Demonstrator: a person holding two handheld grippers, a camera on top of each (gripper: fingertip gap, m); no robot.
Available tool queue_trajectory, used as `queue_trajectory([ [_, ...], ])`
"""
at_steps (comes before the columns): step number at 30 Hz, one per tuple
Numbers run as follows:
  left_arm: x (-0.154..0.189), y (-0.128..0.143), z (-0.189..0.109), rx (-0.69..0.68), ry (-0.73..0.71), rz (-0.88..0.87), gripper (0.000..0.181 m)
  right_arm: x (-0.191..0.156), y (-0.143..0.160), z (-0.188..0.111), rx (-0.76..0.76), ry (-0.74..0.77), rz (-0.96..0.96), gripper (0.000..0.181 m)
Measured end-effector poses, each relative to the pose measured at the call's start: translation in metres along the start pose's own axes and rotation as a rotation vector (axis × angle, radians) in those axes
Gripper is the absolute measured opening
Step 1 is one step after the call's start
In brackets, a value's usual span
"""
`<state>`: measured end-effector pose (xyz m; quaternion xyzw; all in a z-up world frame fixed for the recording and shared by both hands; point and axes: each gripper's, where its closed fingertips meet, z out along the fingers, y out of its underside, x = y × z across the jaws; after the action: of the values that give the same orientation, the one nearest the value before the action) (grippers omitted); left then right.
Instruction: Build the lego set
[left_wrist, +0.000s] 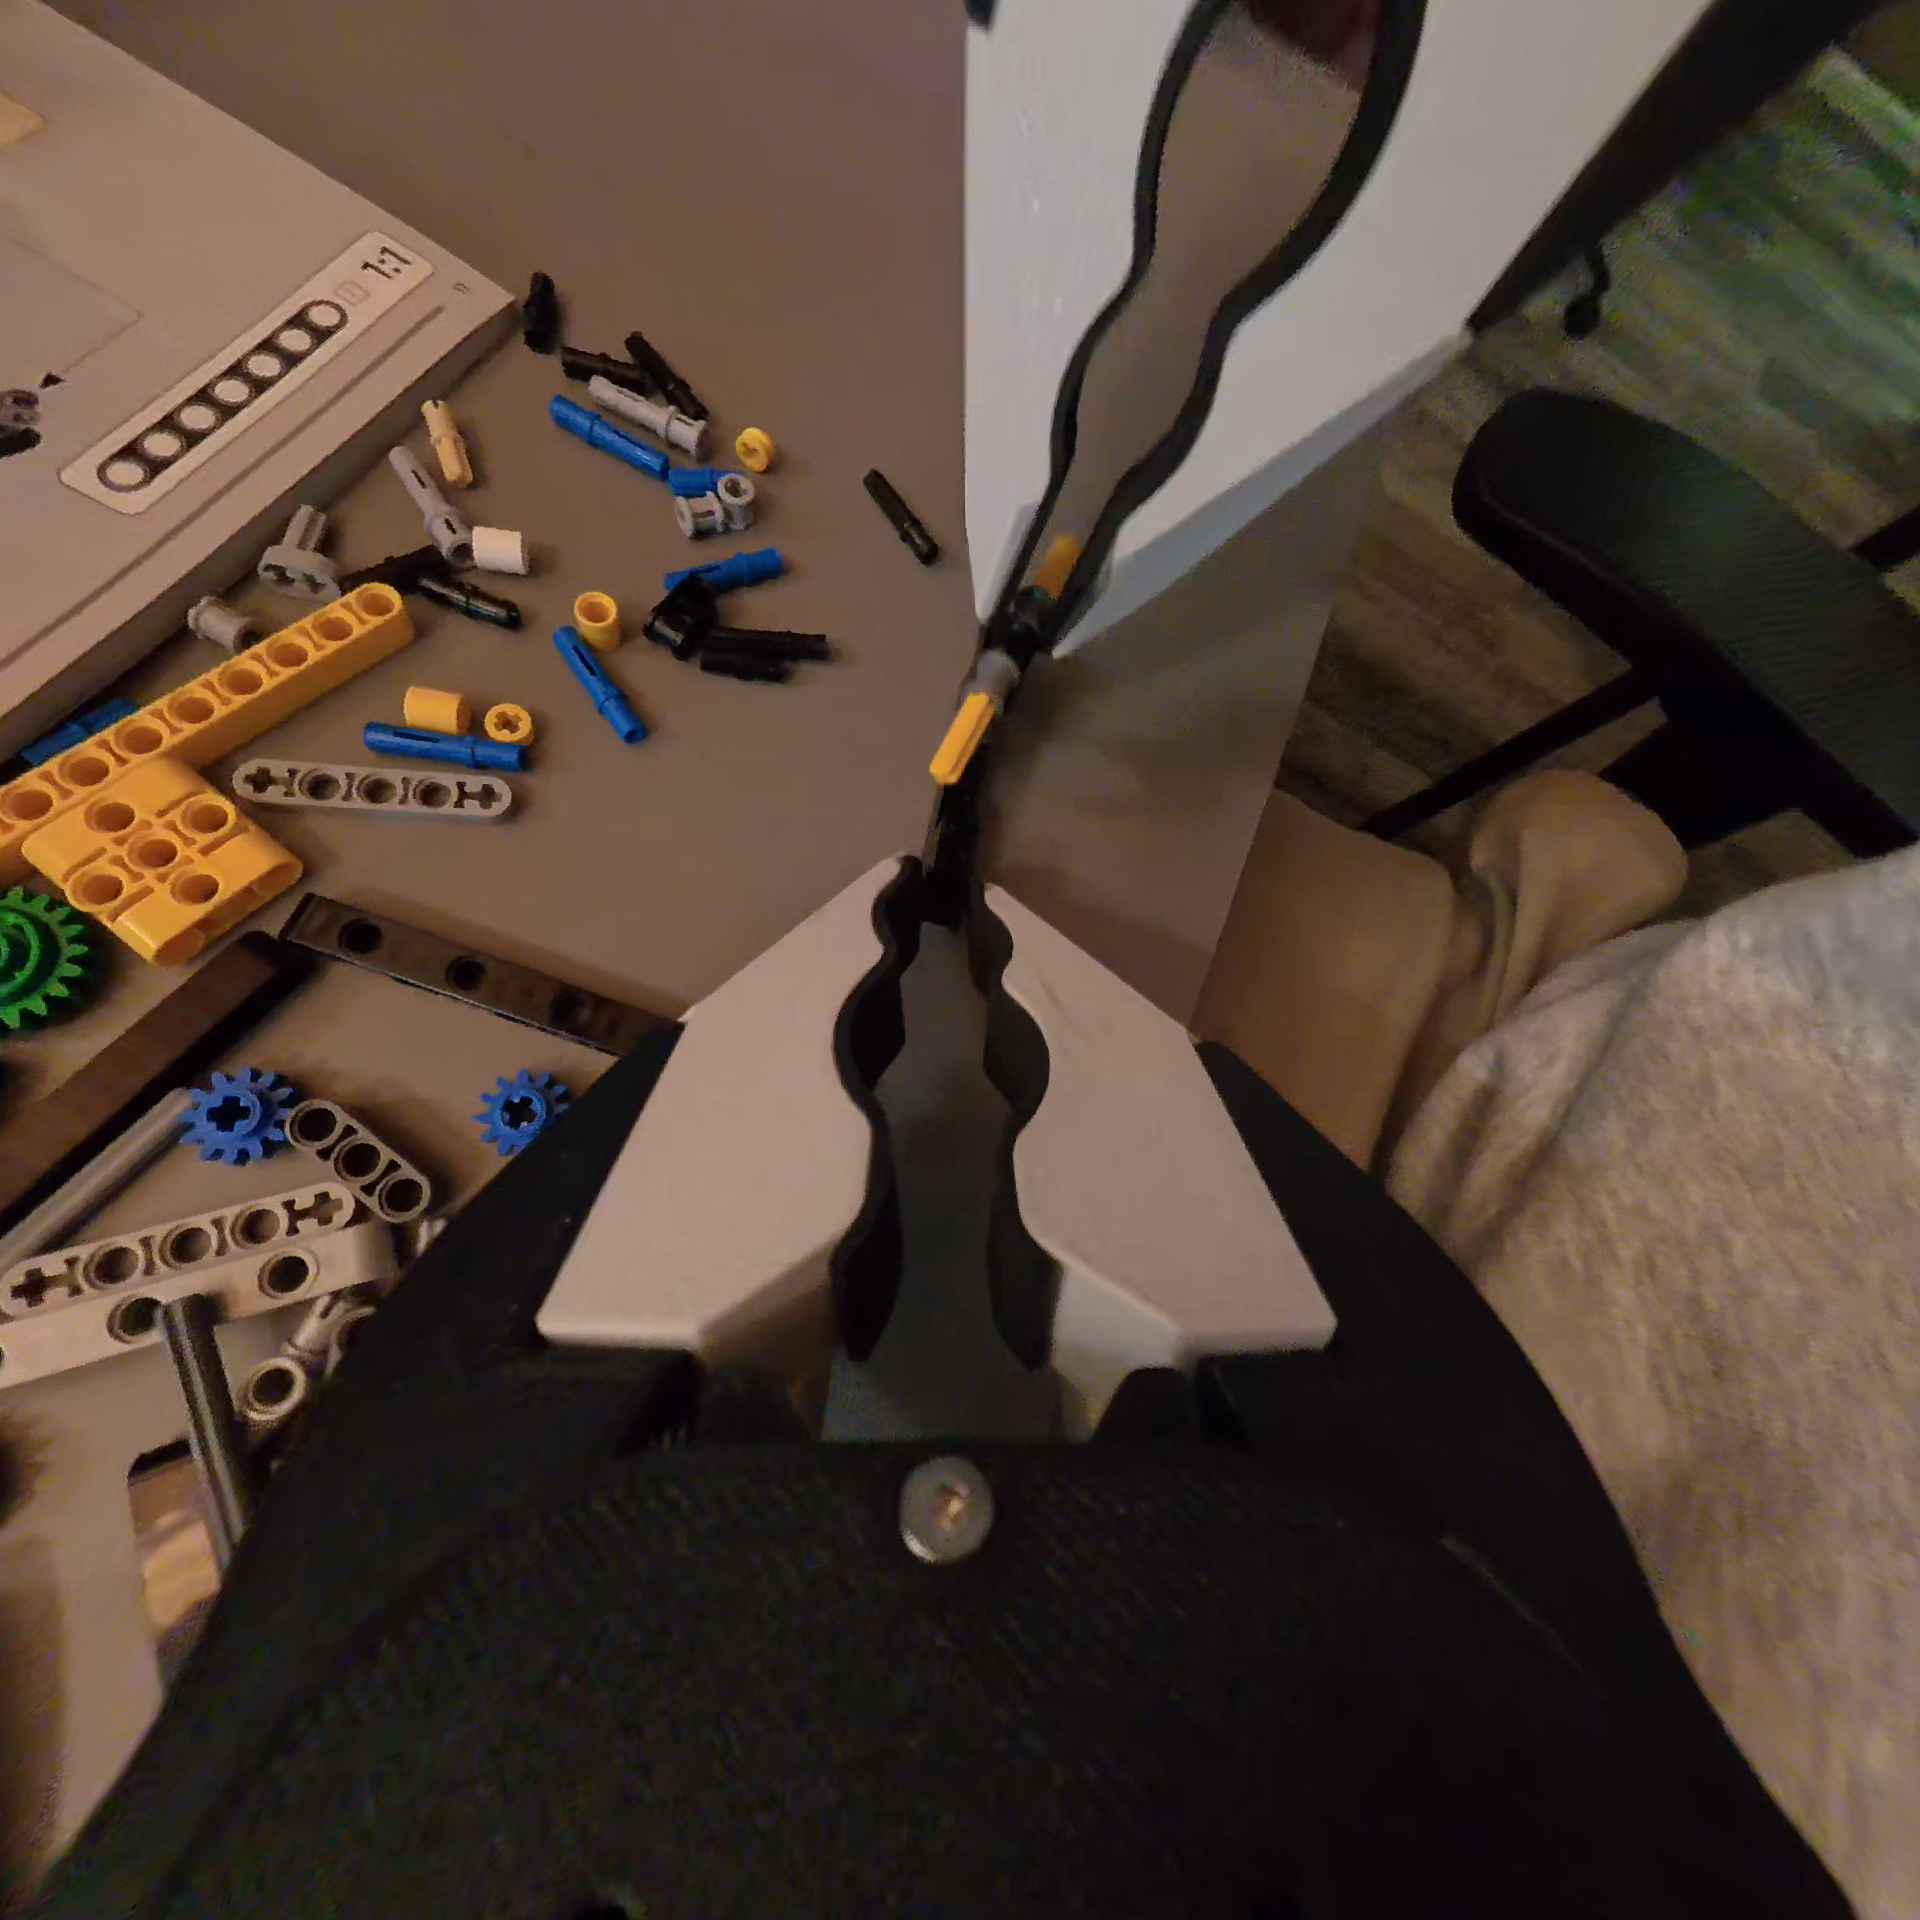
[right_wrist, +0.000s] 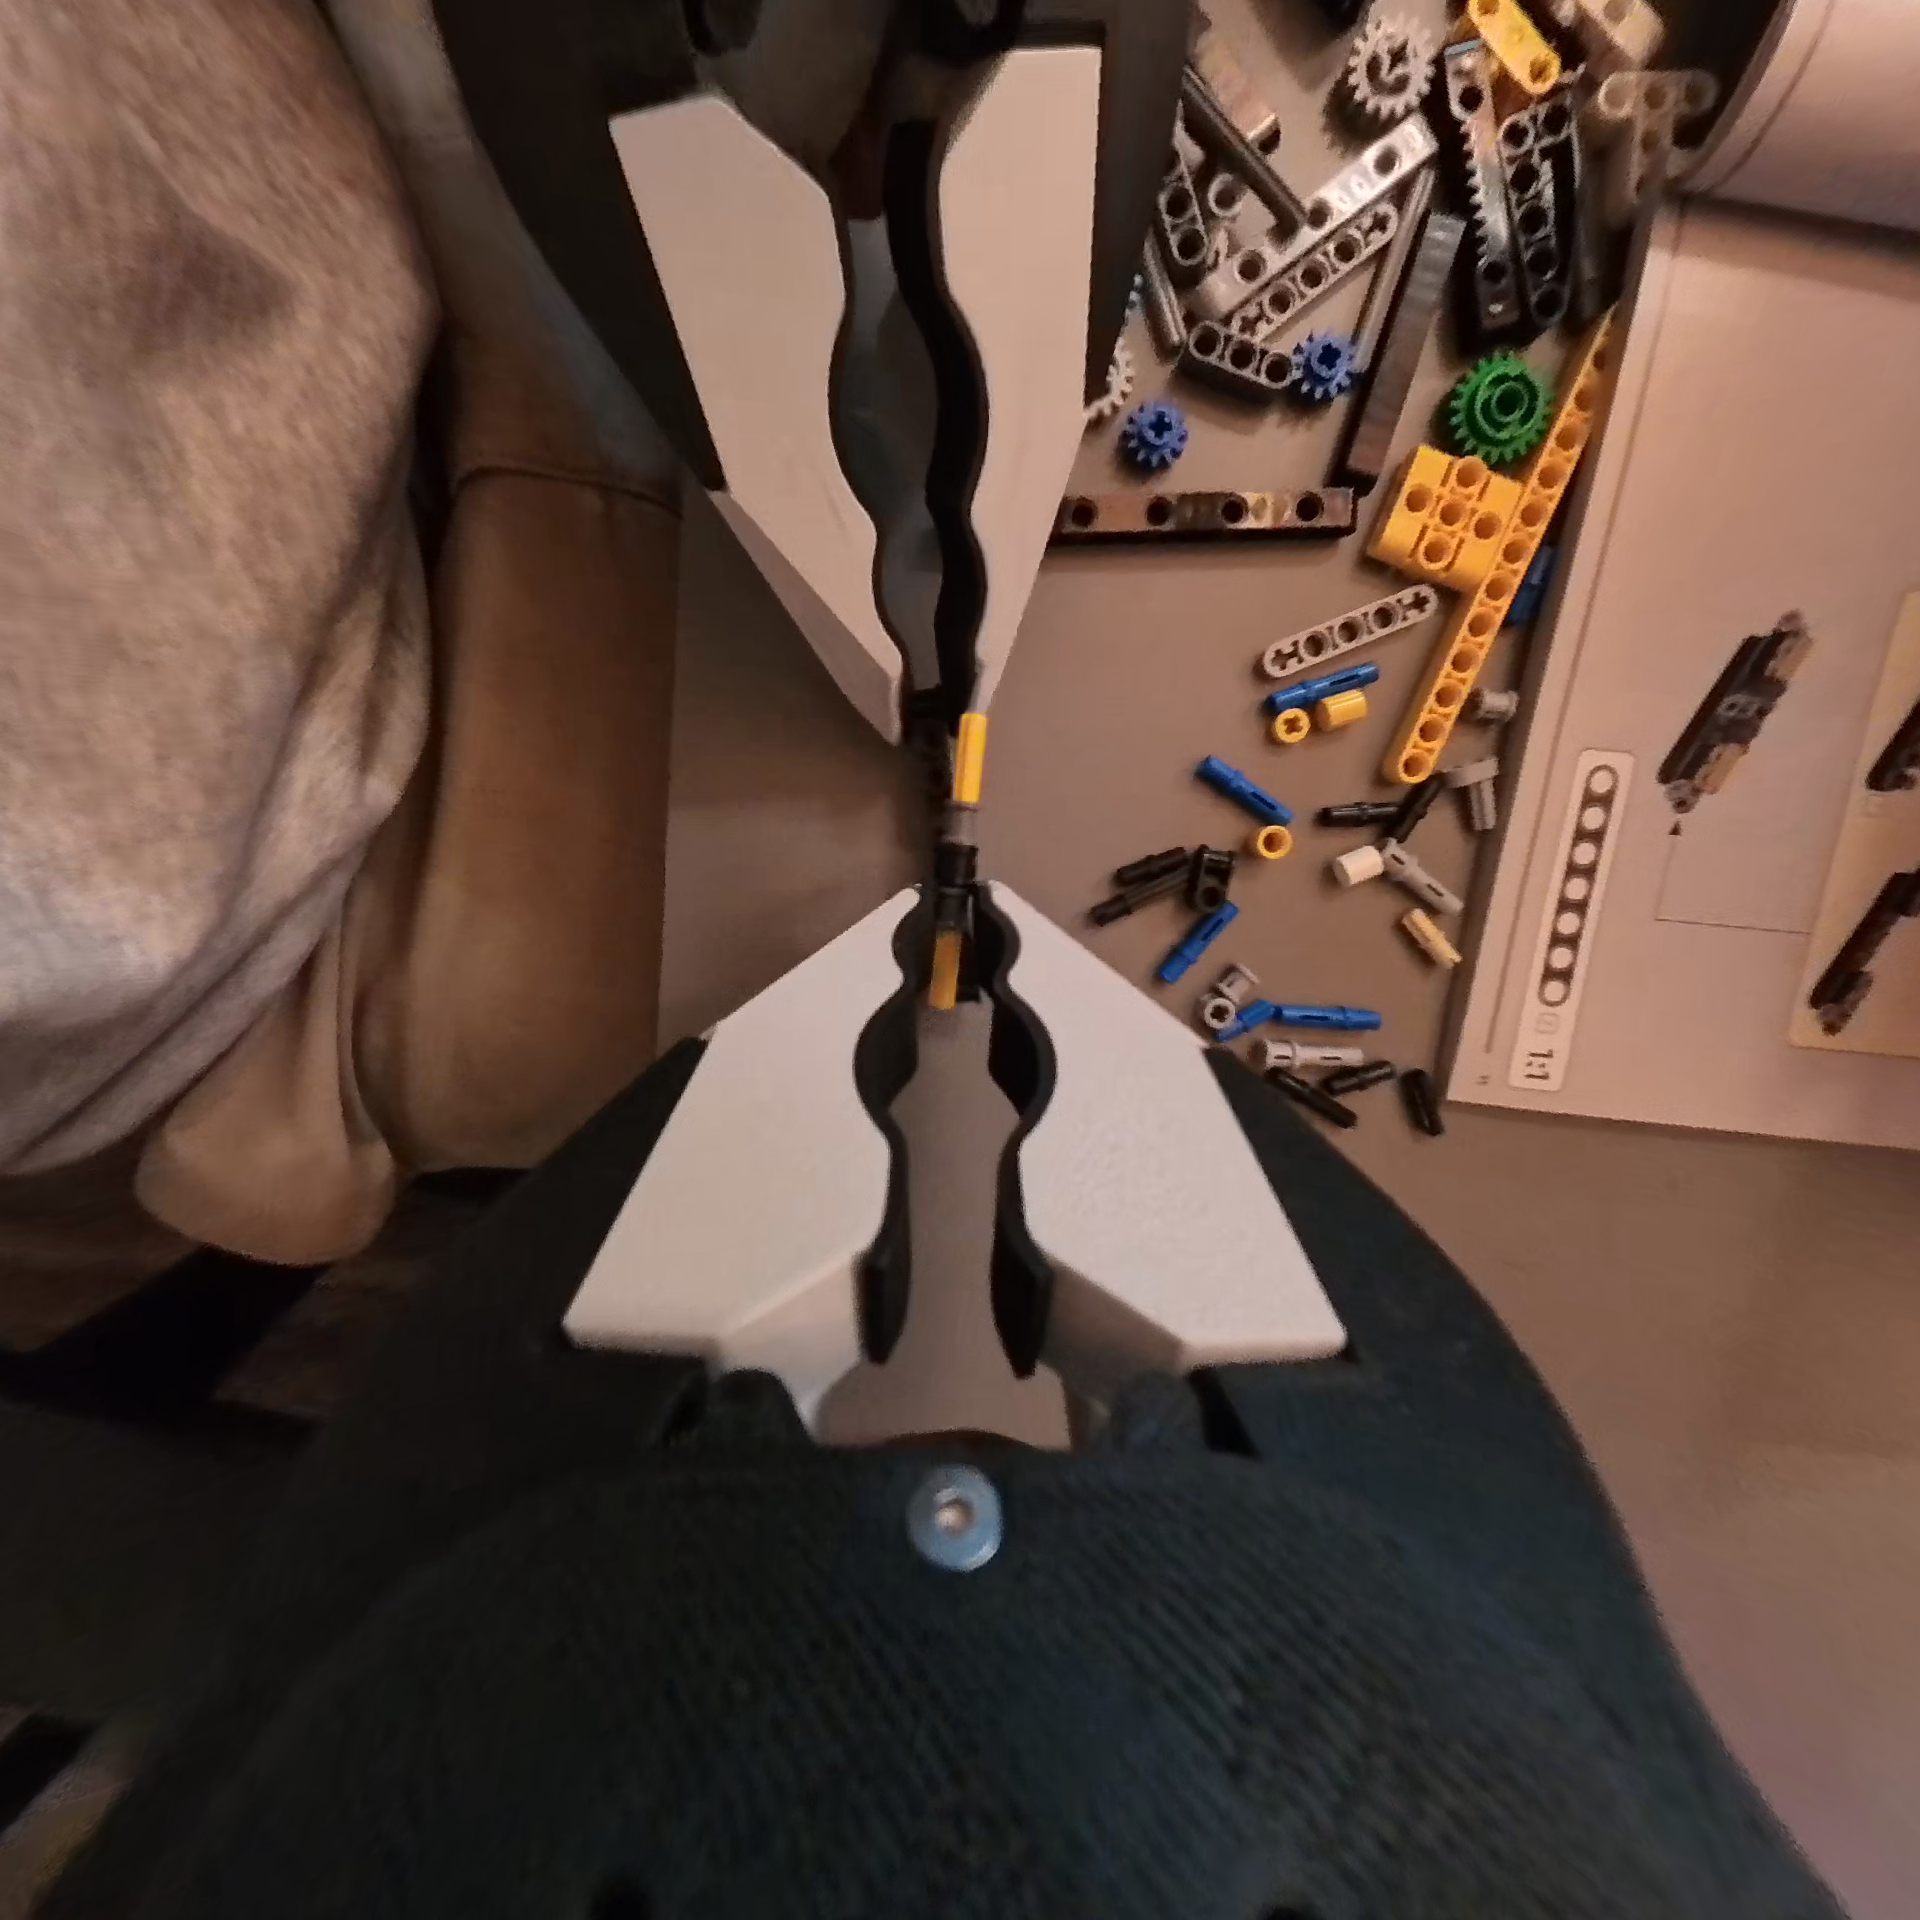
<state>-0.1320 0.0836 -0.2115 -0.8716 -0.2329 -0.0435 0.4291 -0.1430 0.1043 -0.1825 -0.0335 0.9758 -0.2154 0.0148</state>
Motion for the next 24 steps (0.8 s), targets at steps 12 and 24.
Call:
queue_trajectory([
  [12,-0.010,0.002,-0.003,-0.069,0.060,0.175,0.007,0.001,-0.004,0.000,-0.053,-0.024,-0.188,0.005],
  [24,-0.007,0.003,-0.003,-0.122,0.120,0.256,0.007,0.002,-0.008,0.006,-0.016,-0.058,-0.129,0.005],
])
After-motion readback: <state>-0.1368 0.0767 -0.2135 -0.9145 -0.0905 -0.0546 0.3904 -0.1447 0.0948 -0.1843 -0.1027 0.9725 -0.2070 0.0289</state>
